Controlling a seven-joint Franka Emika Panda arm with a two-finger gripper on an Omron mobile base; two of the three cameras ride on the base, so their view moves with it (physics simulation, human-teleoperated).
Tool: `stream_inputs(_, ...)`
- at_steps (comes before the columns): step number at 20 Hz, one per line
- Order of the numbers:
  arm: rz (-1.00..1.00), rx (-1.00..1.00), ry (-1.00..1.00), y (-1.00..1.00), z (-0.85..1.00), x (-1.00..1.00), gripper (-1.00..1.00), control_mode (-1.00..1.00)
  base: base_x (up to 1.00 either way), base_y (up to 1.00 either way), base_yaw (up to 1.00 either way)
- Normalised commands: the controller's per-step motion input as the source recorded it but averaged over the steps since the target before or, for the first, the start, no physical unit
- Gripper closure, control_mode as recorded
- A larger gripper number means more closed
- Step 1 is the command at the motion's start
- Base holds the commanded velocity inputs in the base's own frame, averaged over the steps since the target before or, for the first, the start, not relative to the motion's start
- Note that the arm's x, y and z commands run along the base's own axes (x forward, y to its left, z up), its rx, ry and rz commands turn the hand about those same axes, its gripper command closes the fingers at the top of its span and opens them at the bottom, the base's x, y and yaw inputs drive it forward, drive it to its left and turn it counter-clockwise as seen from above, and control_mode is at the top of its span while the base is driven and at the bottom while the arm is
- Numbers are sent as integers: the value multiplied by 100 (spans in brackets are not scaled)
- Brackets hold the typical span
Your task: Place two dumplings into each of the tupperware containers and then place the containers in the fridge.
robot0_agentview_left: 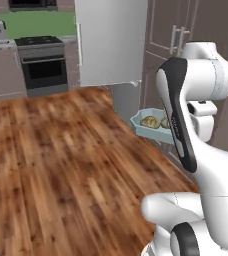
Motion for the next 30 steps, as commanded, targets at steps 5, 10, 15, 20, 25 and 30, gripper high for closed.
stream_inputs(5, 0, 0, 0, 0, 0, 0, 100, 100, 100, 20, 11)
stream_inputs(10, 0, 0, 0, 0, 0, 0, 100, 100, 100, 45, 2)
stream_inputs(15, 0, 0, 0, 0, 0, 0, 100, 100, 100, 52, 0)
stream_inputs(20, 0, 0, 0, 0, 0, 0, 100, 100, 100, 48, 1)
stream_inputs(25, 0, 0, 0, 0, 0, 0, 100, 100, 100, 43, 1)
stream_inputs(30, 0, 0, 0, 0, 0, 0, 100, 100, 100, 54, 2)
